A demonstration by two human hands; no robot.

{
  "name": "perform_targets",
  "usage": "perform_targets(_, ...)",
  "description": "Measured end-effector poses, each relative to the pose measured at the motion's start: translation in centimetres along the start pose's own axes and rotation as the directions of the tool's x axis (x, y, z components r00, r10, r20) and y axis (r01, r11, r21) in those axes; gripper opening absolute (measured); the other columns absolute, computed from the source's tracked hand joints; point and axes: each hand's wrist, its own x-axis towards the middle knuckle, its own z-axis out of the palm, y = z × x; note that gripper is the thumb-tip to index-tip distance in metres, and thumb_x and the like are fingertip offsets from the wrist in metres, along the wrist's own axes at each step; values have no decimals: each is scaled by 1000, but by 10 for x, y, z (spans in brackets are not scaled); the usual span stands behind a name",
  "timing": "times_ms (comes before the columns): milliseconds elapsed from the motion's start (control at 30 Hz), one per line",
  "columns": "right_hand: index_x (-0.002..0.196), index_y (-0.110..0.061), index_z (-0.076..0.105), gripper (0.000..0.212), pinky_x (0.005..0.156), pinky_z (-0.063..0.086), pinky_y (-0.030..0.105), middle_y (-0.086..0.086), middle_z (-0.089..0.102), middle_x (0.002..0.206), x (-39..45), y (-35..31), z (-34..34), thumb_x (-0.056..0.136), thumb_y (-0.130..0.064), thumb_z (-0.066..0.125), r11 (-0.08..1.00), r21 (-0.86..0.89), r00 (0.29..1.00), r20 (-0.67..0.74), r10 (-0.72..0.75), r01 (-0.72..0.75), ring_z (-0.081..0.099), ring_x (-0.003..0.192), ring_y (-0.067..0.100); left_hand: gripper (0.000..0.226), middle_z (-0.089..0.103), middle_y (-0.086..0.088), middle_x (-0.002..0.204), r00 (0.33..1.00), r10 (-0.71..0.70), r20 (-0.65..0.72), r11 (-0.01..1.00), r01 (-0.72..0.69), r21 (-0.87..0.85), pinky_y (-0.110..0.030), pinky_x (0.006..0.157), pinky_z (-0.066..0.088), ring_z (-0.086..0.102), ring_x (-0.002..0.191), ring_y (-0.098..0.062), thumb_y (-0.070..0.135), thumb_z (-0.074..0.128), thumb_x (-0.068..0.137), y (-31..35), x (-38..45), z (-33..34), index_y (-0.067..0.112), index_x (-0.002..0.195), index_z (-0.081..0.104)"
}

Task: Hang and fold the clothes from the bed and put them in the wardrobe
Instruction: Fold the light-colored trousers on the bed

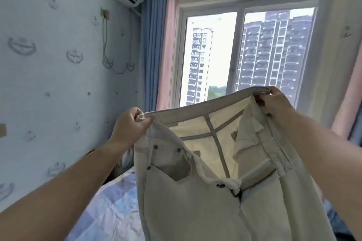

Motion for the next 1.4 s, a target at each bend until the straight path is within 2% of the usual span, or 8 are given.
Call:
perform_targets(67, 104, -9, 60, 22, 67, 50, 38, 20, 63, 92, -7, 46, 45, 85, -8, 49, 993, -82, 990, 108, 89, -80, 63, 83, 35, 32, 46, 2, 59, 993, -121, 15, 992, 121, 21, -24, 52, 32, 40, 55, -14, 20, 69, 85, -53, -28, 3, 15, 66, 43)
perform_targets(200, 89, -19, 55, 13, 35, 35, 16, 6, 53, 72, -45, 124, 144, 88, -10, 47, 944, -239, 926, 246, 287, -230, 49, 48, 16, 30, 47, 2, 61, 918, -389, 70, 920, 384, 76, -28, 54, 33, 41, 57, -16, 23, 69, 85, -161, -83, -5, 13, 69, 45)
perform_targets(533, 96, -12, 59, 26, 70, 52, 64, 14, 61, 86, -132, 283, 487, 87, -5, 36, 826, -328, 676, 475, 563, -457, 61, 72, 25, 27, 56, -10, 79, 614, -788, -48, 591, 775, 225, -33, 65, 37, 51, 75, -27, 28, 65, 87, -474, -100, -81, 2, 87, 57)
perform_targets(733, 76, -24, 49, 24, 68, 55, 54, 19, 58, 92, -154, 370, 715, 84, -5, 36, 759, -406, 602, 462, 651, -509, 62, 84, 33, 32, 52, -12, 71, 468, -880, -84, 406, 832, 377, -33, 56, 32, 47, 67, -26, 30, 65, 86, -673, -65, -129, 10, 70, 47)
perform_targets(867, 77, -22, 51, 24, 78, 54, 49, 13, 62, 93, -184, 419, 837, 87, -5, 38, 740, -467, 556, 489, 672, -484, 65, 95, 34, 36, 61, -17, 73, 373, -923, -94, 293, 839, 458, -39, 68, 49, 60, 72, -31, 35, 74, 79, -789, -67, -155, 6, 73, 54)
perform_targets(1067, 91, -19, 53, 28, 53, 41, 26, 7, 53, 73, -244, 487, 945, 83, 3, 36, 721, -486, 465, 553, 691, -494, 53, 69, 19, 36, 44, -2, 62, 367, -929, -42, 270, 753, 601, -32, 53, 28, 44, 66, -25, 32, 75, 80, -910, -96, -171, 10, 70, 48)
perform_targets(1233, 134, -23, 47, 45, 77, 47, 35, 4, 62, 97, -307, 540, 943, 90, -21, 55, 611, -533, 439, 424, 792, -585, 60, 80, 20, 25, 60, -12, 93, 360, -931, 52, 270, 589, 762, -34, 71, 37, 52, 86, -29, 21, 73, 80, -962, -123, -164, 11, 86, 52)
perform_targets(1400, 137, -16, 44, 59, 98, 45, 38, 7, 56, 131, -377, 587, 880, 85, -35, 63, 392, -659, 363, 189, 912, -642, 56, 115, 26, 56, 51, -11, 128, 566, -675, 474, 604, 53, 795, -49, 102, 34, 44, 121, -33, 14, 78, 70, -973, -132, -126, 15, 121, 56)
